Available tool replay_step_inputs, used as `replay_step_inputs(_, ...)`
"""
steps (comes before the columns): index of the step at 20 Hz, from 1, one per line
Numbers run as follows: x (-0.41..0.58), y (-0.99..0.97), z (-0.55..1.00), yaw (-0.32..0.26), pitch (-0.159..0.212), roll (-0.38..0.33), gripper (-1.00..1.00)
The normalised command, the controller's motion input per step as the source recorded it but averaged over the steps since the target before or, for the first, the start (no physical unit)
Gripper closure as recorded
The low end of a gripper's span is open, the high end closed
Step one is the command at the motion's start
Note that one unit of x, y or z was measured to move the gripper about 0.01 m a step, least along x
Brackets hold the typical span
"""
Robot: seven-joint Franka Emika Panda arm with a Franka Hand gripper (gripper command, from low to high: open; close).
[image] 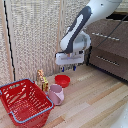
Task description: Transport the gripper mindfully toward the orange-red bowl and clasp it to elevate with ease. Ensure your robot's arm aligns efficiently with the top drawer's opening. Carefully slide the orange-red bowl into the designated spot with precision. After confirmation, withdraw the gripper gently. Close the drawer smoothly by transitioning the gripper to its handle.
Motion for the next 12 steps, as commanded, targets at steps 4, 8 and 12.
replay_step_inputs(4, 0.013, -0.02, -0.37, 0.0, 0.003, 0.0, -1.0)
replay_step_inputs(8, 0.0, 0.0, -0.39, 0.012, 0.003, -0.001, -1.0)
replay_step_inputs(12, 0.094, 0.0, -0.36, 0.036, -0.025, -0.002, -1.0)
